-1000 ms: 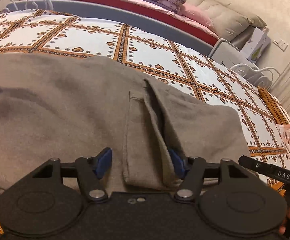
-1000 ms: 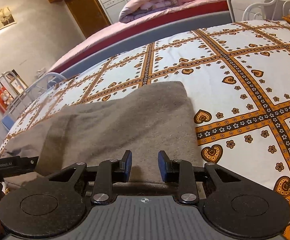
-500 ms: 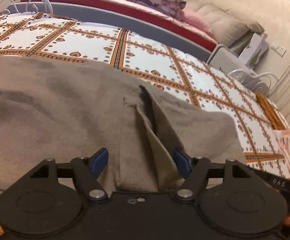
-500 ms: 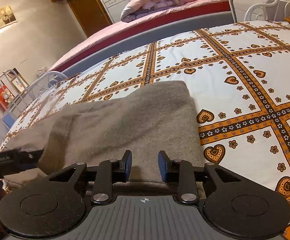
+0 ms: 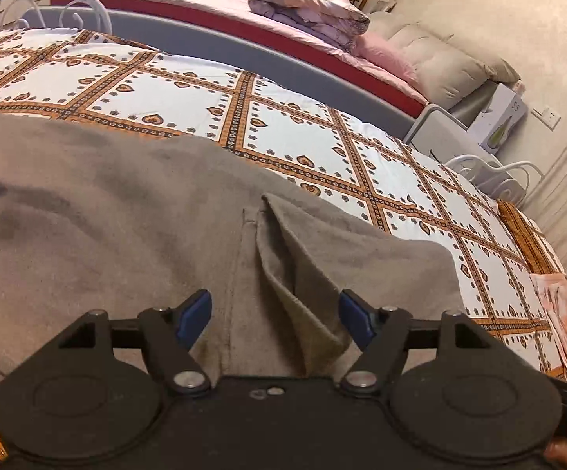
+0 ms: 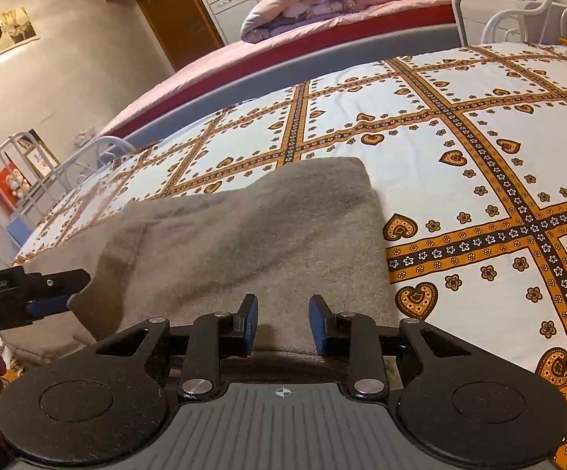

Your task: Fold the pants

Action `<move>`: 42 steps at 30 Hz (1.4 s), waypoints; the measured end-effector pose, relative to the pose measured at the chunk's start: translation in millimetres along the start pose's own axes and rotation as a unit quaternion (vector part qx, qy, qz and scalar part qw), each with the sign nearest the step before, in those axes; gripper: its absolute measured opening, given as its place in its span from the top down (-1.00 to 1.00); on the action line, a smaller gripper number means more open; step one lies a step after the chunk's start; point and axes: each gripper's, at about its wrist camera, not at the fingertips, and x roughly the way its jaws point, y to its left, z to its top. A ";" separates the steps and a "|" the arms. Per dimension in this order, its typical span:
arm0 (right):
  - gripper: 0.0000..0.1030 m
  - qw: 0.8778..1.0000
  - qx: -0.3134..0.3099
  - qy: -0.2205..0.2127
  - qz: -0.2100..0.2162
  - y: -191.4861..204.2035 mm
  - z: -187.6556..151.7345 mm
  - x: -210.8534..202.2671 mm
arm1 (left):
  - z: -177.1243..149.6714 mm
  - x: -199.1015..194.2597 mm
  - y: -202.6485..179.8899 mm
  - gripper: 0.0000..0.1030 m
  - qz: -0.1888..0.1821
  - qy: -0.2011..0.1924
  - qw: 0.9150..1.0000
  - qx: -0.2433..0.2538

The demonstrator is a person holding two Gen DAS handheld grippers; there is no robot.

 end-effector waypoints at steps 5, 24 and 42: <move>0.42 1.000 -0.005 0.000 0.000 1.2 -0.8 -0.8 | 6.3 -10.1 -0.1 -0.33 -0.003 -0.034 0.999 -0.003; 0.42 0.998 -0.035 -0.042 0.006 10.3 27.7 -6.5 | -17.4 -1.9 2.2 0.94 0.019 0.013 0.995 0.094; 0.23 0.997 -0.074 0.018 -0.005 10.9 21.1 39.1 | -6.5 -9.9 16.0 0.50 0.046 0.004 0.995 0.085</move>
